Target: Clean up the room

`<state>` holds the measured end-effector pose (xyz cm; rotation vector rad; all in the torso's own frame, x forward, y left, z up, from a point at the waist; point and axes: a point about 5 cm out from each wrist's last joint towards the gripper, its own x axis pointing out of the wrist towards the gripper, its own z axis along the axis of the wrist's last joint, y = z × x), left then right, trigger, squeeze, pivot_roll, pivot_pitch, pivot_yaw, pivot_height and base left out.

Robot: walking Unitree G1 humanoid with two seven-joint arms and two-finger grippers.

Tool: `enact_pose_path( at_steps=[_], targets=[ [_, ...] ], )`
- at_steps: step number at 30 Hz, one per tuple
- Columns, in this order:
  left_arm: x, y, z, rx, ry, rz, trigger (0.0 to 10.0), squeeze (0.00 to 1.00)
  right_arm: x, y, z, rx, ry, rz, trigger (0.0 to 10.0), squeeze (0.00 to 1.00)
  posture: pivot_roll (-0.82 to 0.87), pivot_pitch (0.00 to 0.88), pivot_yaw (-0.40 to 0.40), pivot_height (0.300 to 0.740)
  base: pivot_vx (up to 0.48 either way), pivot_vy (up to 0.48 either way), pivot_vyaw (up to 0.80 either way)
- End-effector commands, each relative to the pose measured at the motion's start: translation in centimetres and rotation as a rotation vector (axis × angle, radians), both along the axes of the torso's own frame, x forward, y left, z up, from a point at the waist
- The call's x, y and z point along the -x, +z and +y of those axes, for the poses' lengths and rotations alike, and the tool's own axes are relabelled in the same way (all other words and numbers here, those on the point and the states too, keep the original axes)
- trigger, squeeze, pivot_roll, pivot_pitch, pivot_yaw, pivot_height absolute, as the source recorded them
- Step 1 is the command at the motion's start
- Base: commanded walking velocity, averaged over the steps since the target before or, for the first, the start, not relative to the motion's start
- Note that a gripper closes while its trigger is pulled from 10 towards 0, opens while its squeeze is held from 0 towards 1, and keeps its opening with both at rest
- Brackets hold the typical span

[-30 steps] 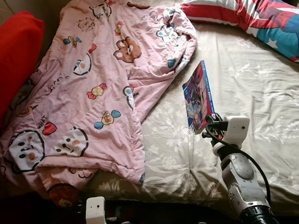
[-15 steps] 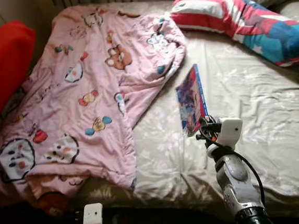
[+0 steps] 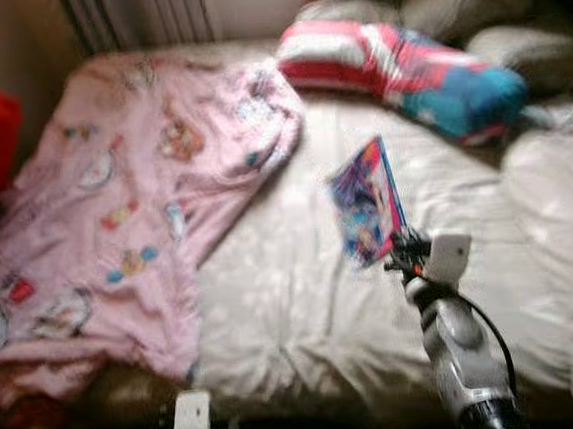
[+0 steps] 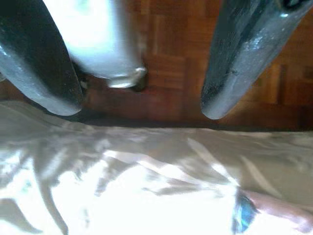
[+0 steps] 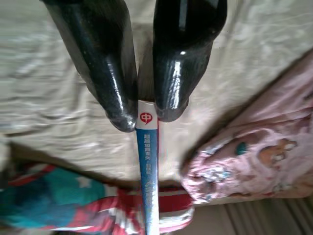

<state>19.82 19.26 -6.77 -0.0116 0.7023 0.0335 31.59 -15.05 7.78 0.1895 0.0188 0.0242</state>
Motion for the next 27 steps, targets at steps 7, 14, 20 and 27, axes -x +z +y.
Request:
enact_pose_path(
  at_steps=[7,14,20,27],
  targets=[
    [1.06,-0.54,0.77,-0.014,0.025,0.045,10.0,0.00,-0.31,0.76,0.51,-0.008,0.018,-0.040,10.0,0.00,0.00,0.195,0.010,0.740,0.000,-0.219,0.00],
    [1.04,-0.53,0.81,-0.013,0.026,0.045,10.0,0.00,-0.28,0.70,0.40,-0.009,0.010,-0.041,10.0,0.00,0.00,0.199,0.011,0.740,0.000,0.000,0.00],
    [1.11,-0.57,0.79,-0.010,0.027,0.048,10.0,0.00,-0.32,0.72,0.39,-0.008,0.011,-0.042,10.0,0.00,0.00,0.204,0.011,0.740,0.000,0.000,0.00],
    [1.37,-0.73,0.80,-0.011,0.020,0.062,10.0,0.00,-0.32,0.67,0.41,-0.010,0.008,-0.038,10.0,0.00,0.00,0.207,0.011,0.740,0.000,0.000,0.00]
  ],
)
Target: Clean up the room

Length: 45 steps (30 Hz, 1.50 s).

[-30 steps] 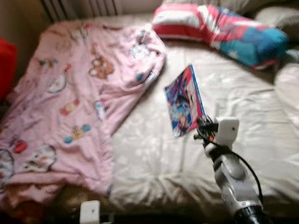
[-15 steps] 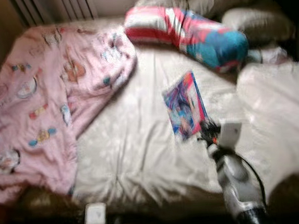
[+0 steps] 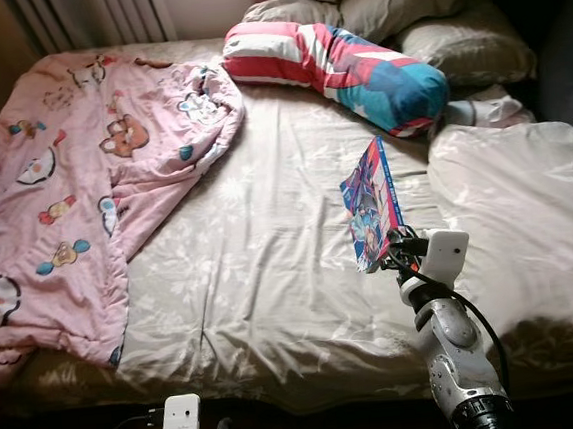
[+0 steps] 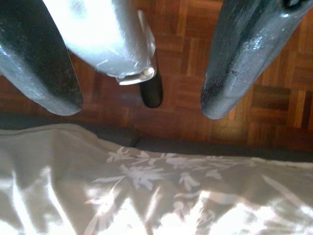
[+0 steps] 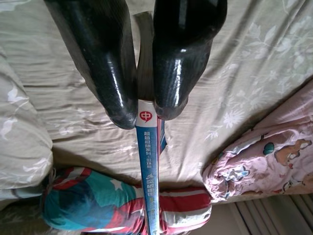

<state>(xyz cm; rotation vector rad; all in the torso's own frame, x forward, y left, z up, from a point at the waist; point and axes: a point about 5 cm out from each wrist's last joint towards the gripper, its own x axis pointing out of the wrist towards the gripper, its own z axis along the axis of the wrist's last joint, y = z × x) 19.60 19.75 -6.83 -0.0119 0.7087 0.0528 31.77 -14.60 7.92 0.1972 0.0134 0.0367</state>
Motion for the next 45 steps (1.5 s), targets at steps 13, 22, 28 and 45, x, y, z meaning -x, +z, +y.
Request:
enact_pose_path(
  at_steps=[13,22,28,45],
  targets=[
    [1.50,-0.93,0.18,-0.006,-0.002,0.081,10.0,0.00,-0.13,0.51,0.03,-0.002,0.002,-0.030,10.0,0.00,0.00,0.215,0.010,0.740,0.000,-0.237,-0.22],
    [1.72,-1.01,0.37,-0.010,0.006,0.087,10.0,0.00,-0.15,0.48,0.10,-0.002,0.009,-0.027,10.0,0.00,0.00,0.218,0.010,0.740,0.000,-0.269,0.00],
    [1.79,-1.03,0.45,-0.010,0.011,0.086,10.0,0.00,-0.13,0.31,0.20,-0.003,0.019,-0.018,10.0,0.00,0.00,0.219,0.009,0.740,0.000,0.000,0.00],
    [1.63,-0.93,0.33,0.008,0.019,0.073,10.0,0.00,-0.02,0.10,0.85,-0.004,0.074,-0.009,10.0,0.00,-0.01,0.217,0.007,0.740,0.000,0.000,0.00]
  ],
)
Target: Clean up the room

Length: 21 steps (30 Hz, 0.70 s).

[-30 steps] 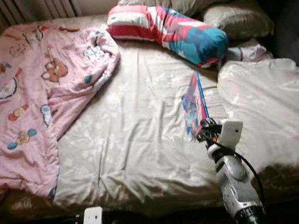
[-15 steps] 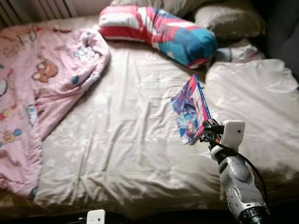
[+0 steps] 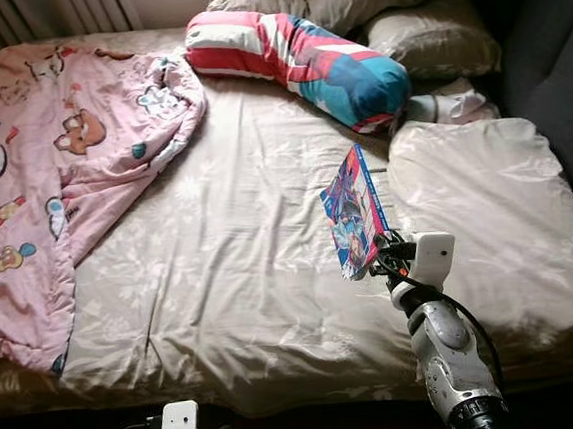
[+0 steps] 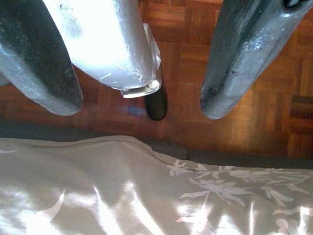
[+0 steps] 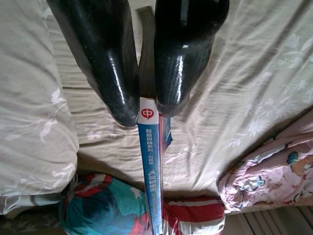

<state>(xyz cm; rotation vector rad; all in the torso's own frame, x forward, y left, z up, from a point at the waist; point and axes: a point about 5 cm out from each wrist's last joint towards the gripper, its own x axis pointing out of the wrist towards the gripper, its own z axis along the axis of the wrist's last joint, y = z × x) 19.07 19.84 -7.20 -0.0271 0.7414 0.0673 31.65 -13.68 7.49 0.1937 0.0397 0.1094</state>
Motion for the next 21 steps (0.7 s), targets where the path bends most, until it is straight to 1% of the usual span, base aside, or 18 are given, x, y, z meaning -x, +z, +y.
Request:
enact_pose_path(
  at_steps=[1,21],
  targets=[
    [1.10,-0.56,0.24,-0.002,0.000,0.041,10.0,0.00,-0.14,0.53,-0.07,-0.008,-0.001,-0.027,10.0,0.00,-0.01,0.217,0.007,0.740,0.000,0.000,0.00],
    [1.51,-0.82,0.12,0.007,0.001,0.061,10.0,0.00,0.34,-0.40,0.45,-0.002,0.038,0.014,10.0,0.00,-0.01,0.212,0.009,0.740,0.000,0.000,0.00]
  ],
)
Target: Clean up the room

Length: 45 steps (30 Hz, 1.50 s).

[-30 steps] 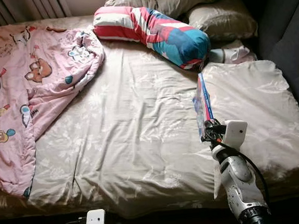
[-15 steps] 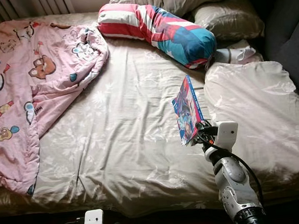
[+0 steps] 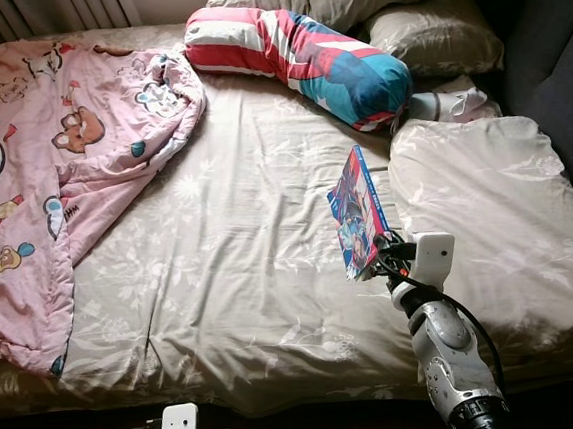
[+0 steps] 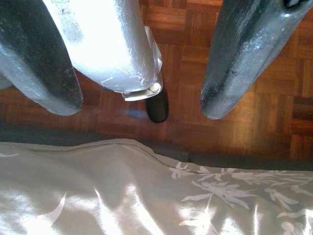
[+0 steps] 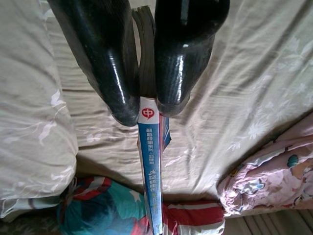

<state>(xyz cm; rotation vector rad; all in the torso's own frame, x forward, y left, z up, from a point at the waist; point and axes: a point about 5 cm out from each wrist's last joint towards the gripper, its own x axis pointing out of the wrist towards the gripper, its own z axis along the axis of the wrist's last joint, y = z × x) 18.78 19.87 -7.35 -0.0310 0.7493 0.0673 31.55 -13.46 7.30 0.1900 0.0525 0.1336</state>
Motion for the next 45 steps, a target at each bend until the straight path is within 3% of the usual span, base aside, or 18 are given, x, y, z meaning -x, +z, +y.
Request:
enact_pose_path(
  at_steps=[1,20,30,41,45],
  targets=[
    [1.21,-0.68,0.12,0.004,0.000,0.054,10.0,0.00,0.29,-0.25,0.27,-0.006,0.014,0.005,10.0,0.00,-0.01,0.212,0.009,0.740,0.000,0.000,0.00],
    [1.38,-0.70,0.35,0.003,0.005,0.056,10.0,0.00,0.33,-0.72,0.53,0.025,0.025,0.044,10.0,0.00,-0.01,0.219,0.009,0.740,0.000,0.000,0.00],
    [1.23,-0.64,0.27,0.002,0.004,0.049,10.0,0.00,0.36,-0.71,0.70,0.032,0.034,0.041,10.0,0.00,-0.01,0.223,0.010,0.695,0.000,0.000,0.00],
    [1.14,-0.57,0.32,-0.002,0.002,0.044,10.0,0.00,0.44,-0.70,0.61,0.031,0.024,0.034,10.0,0.00,-0.01,0.225,0.010,0.695,0.000,0.000,0.00],
    [1.26,-0.60,0.46,-0.002,0.003,0.045,10.0,0.00,0.40,-0.74,0.70,0.040,0.034,0.039,10.0,0.00,-0.01,0.225,0.010,0.671,0.000,0.000,0.00]
  ],
)
